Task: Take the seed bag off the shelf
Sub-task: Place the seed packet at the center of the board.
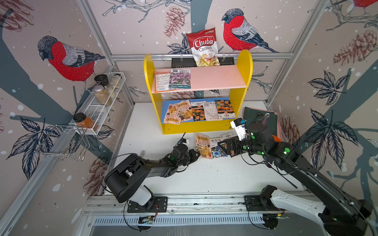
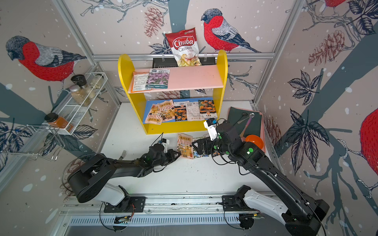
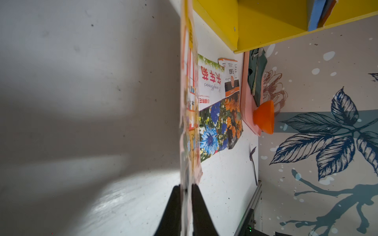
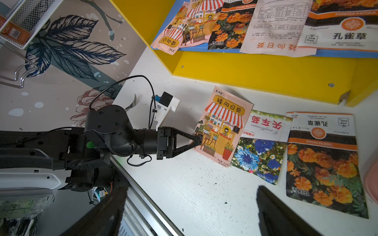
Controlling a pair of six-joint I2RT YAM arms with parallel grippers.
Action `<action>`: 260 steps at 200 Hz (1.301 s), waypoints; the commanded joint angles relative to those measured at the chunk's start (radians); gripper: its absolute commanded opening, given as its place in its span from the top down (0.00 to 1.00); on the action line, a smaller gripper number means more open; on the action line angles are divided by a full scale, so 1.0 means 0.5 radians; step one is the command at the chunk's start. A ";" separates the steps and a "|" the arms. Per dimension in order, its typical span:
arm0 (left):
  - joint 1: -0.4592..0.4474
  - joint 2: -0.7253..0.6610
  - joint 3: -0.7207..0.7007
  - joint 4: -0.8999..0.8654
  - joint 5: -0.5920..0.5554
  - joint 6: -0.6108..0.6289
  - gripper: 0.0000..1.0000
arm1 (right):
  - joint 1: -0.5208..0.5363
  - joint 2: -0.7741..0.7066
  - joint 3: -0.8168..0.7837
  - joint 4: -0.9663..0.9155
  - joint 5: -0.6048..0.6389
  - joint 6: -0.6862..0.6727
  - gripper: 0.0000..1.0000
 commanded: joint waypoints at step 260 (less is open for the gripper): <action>-0.127 -0.382 0.851 -1.564 -0.394 0.737 0.04 | 0.031 -0.093 -0.053 0.220 0.066 0.131 0.00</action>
